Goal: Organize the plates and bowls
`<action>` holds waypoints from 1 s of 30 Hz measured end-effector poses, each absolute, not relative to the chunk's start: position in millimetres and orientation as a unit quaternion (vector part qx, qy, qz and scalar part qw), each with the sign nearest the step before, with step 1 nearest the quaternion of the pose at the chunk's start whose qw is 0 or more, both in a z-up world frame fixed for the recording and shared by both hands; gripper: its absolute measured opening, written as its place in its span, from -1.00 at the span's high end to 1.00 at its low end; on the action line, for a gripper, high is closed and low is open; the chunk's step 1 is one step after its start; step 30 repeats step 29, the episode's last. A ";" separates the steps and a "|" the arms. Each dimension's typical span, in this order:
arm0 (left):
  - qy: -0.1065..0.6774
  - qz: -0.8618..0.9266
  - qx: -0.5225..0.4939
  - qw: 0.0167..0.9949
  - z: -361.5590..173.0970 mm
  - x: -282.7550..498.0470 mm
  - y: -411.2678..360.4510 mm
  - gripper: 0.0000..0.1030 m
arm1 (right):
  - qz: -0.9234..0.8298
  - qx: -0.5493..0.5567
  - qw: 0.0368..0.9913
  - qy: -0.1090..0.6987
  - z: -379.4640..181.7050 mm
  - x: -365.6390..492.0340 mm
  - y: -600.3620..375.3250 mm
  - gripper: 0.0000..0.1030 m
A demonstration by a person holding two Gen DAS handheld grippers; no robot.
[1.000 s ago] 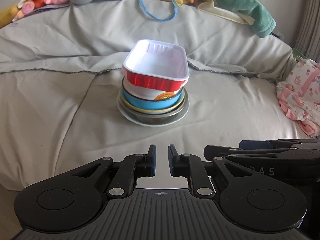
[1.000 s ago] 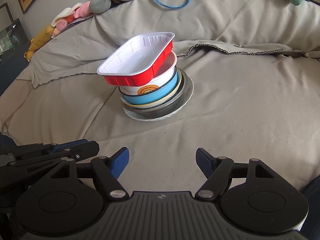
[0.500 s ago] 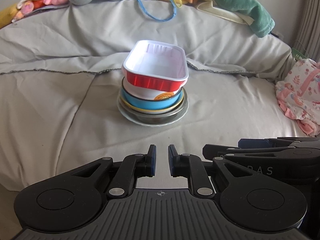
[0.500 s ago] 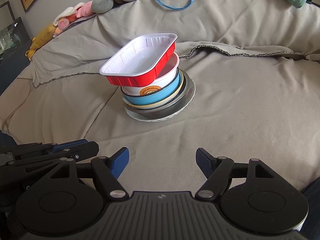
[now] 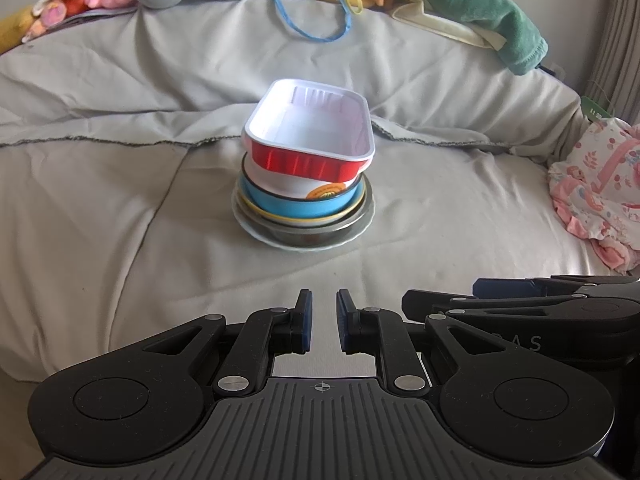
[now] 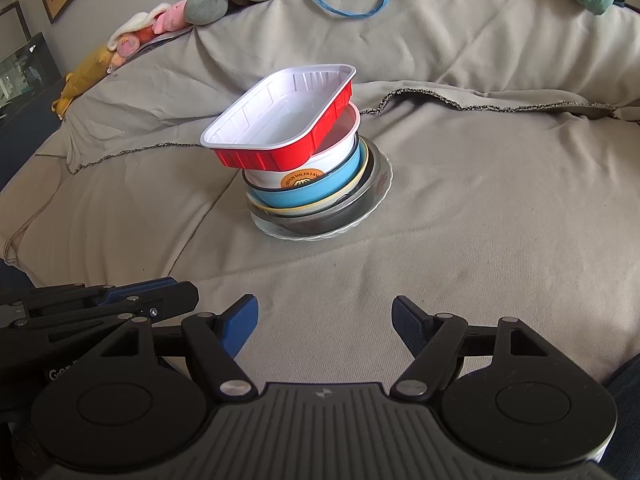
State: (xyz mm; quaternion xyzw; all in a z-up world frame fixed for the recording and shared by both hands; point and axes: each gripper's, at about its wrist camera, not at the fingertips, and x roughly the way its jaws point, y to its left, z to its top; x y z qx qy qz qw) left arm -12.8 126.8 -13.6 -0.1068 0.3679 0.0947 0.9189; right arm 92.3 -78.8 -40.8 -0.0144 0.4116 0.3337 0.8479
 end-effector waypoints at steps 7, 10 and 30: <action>0.368 0.094 -0.108 0.919 -14.0 -13.0 128.0 0.67 | 0.333 -0.014 0.848 0.411 -41.5 91.6 -78.8 -0.45; 0.368 0.096 -0.109 0.918 -14.2 -14.3 128.0 0.67 | 0.334 -0.014 0.849 0.410 -41.3 91.2 -79.0 -0.45; 0.376 0.129 -0.109 0.911 -13.7 0.1 136.0 0.66 | 0.354 0.003 0.844 0.402 -35.7 101.6 -84.0 -0.45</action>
